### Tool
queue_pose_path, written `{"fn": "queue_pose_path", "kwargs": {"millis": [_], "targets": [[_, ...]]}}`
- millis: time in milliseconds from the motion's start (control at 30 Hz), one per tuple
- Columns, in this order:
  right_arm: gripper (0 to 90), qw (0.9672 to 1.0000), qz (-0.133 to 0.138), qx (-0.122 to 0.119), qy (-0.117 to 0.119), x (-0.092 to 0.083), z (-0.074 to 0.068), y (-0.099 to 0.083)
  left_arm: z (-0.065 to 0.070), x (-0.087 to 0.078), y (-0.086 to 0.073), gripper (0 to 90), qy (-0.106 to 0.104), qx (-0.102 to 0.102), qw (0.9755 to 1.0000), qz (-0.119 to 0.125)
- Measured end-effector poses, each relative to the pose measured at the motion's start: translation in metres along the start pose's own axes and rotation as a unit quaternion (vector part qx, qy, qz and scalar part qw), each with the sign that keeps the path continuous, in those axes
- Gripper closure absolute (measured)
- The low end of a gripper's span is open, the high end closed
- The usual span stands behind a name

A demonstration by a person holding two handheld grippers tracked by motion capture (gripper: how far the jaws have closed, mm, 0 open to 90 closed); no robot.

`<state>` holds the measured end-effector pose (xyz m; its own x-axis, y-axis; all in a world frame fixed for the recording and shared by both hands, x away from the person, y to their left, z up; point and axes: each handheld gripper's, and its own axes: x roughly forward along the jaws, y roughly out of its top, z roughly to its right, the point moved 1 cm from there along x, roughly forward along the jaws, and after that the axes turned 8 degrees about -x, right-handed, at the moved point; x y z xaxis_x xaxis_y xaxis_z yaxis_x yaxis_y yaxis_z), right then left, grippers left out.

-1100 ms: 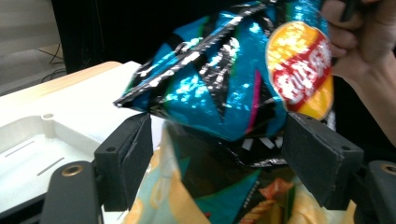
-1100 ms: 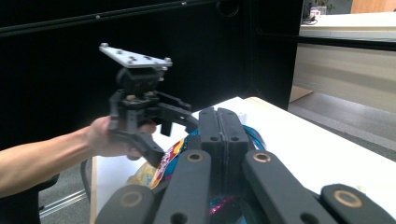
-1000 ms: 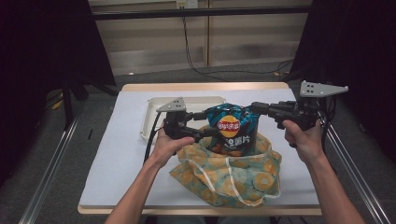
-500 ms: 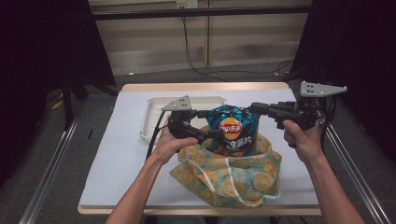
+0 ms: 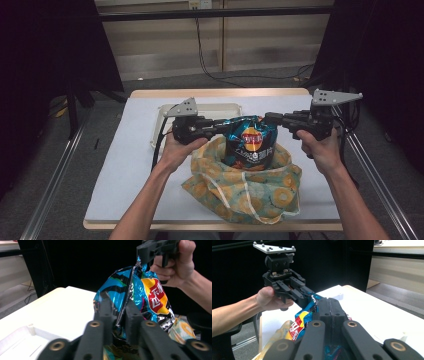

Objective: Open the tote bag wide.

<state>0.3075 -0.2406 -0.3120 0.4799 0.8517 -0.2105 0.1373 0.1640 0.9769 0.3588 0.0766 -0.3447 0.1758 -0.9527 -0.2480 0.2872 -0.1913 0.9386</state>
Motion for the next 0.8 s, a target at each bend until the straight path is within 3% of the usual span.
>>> {"fn": "queue_pose_path", "kwargs": {"millis": [133,300,333,367,433,533,633,667,800], "targets": [[90.0,1.0000,0.002,0.000,-0.003,-0.001,0.000,0.001,-0.001,-0.002,0.004,88.2,-0.012,0.002,0.9998,-0.015],[88.3,0.9999,0.011,-0.002,0.002,-0.006,0.000,0.002,0.001,-0.005,0.010,89.3,-0.006,0.002,0.9998,-0.021],[82.1,0.9999,0.014,-0.005,0.000,-0.008,-0.001,0.002,0.002,-0.006,0.012,89.3,-0.012,0.002,0.9997,-0.022],[82.1,0.9999,0.014,-0.005,0.000,-0.008,-0.001,0.002,0.002,-0.006,0.012,89.3,-0.012,0.002,0.9997,-0.022],[69.9,0.9999,0.009,-0.002,-0.005,-0.011,-0.002,0.000,0.002,-0.008,0.014,89.4,-0.014,0.001,0.9997,-0.018],[64.3,0.9999,0.005,-0.002,-0.014,-0.013,-0.003,-0.003,0.003,-0.009,0.014,89.5,-0.017,-0.001,0.9997,-0.017],[46.9,0.9998,0.006,0.009,-0.015,-0.018,-0.005,-0.008,0.003,-0.010,0.017,89.5,-0.009,0.004,0.9997,-0.022],[39.9,0.9998,0.007,0.015,-0.011,-0.023,-0.007,-0.011,0.003,-0.010,0.017,89.5,-0.016,0.003,0.9997,-0.016],[31.4,0.9997,0.002,0.008,-0.025,-0.031,-0.014,-0.016,0.004,-0.012,0.021,89.4,-0.009,0.003,0.9998,-0.016]]}}
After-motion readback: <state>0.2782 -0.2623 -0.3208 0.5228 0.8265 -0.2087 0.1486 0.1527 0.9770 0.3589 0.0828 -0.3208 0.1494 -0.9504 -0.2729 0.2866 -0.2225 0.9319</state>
